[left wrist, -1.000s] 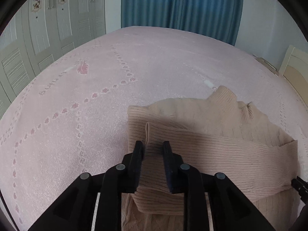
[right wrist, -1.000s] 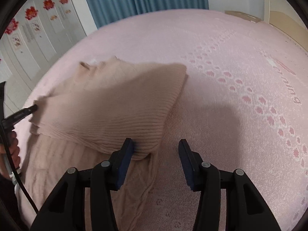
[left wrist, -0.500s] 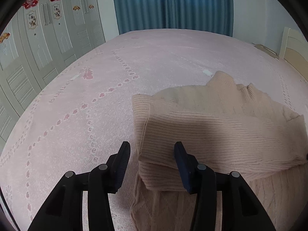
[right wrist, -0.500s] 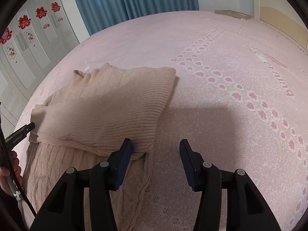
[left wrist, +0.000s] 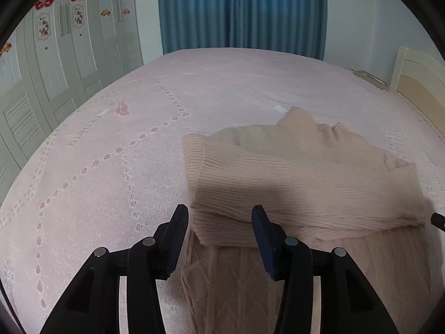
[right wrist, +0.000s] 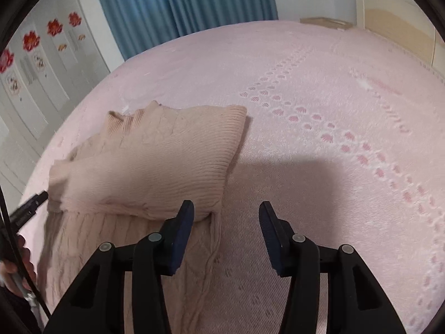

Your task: Fold small clothes

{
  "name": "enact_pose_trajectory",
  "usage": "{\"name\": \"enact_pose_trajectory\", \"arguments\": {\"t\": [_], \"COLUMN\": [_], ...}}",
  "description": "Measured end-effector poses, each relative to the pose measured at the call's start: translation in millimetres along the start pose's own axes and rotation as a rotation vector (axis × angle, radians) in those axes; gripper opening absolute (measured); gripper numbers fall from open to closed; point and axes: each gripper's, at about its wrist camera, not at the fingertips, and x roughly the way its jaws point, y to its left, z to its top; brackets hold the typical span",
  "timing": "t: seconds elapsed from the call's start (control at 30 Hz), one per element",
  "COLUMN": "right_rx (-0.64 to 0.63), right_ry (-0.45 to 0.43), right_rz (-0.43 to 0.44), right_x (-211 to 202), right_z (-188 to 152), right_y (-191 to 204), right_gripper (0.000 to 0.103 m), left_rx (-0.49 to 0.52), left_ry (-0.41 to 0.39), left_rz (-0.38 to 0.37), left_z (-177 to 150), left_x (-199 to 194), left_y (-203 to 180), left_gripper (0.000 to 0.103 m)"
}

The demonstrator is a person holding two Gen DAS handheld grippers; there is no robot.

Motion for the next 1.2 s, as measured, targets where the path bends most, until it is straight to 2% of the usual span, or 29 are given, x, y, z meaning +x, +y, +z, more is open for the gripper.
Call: {"name": "enact_pose_trajectory", "arguments": {"t": [0.07, 0.23, 0.33, 0.53, 0.7, 0.73, 0.77, 0.83, 0.9, 1.0, 1.1, 1.2], "right_rx": [0.0, -0.092, -0.116, -0.047, -0.037, -0.037, -0.041, -0.063, -0.08, -0.085, -0.087, -0.087], "right_ry": [0.015, -0.019, 0.001, 0.03, 0.036, 0.034, 0.033, 0.03, 0.025, 0.036, 0.046, 0.056], "right_rz": [0.055, 0.024, 0.016, 0.029, 0.042, 0.047, 0.053, 0.056, 0.059, 0.074, 0.072, 0.045], "right_x": [-6, -44, -66, -102, -132, -135, -139, -144, -147, -146, -138, -130], "right_z": [-2, -24, -55, -113, -156, -162, -168, -181, -191, -205, -215, -219], "right_y": [5, 31, 38, 31, 34, 35, 36, 40, 45, 46, 47, 49], "right_gripper": [0.049, 0.049, 0.049, 0.049, 0.041, 0.036, 0.031, 0.027, 0.027, 0.027, 0.027, 0.027], "left_rx": [0.006, -0.026, -0.046, -0.032, -0.061, -0.066, -0.063, -0.057, -0.065, -0.094, -0.072, -0.062], "left_ry": [-0.02, -0.031, -0.016, 0.007, 0.043, 0.047, 0.049, 0.038, 0.018, 0.034, 0.026, 0.054], "left_rz": [0.006, -0.051, -0.059, -0.062, -0.082, -0.086, -0.09, -0.096, -0.111, -0.157, -0.162, -0.15], "left_z": [-5, -30, -48, -100, -144, -153, -159, -169, -178, -188, -191, -192], "left_x": [-13, -45, -60, -98, -126, -132, -137, -147, -157, -161, -163, -156], "left_y": [0, 12, 16, 22, 33, 36, 37, 38, 42, 46, 42, 39], "left_gripper": [0.045, 0.046, 0.046, 0.046, 0.046, 0.046, 0.046, 0.046, 0.046, 0.046, 0.046, 0.046]}}
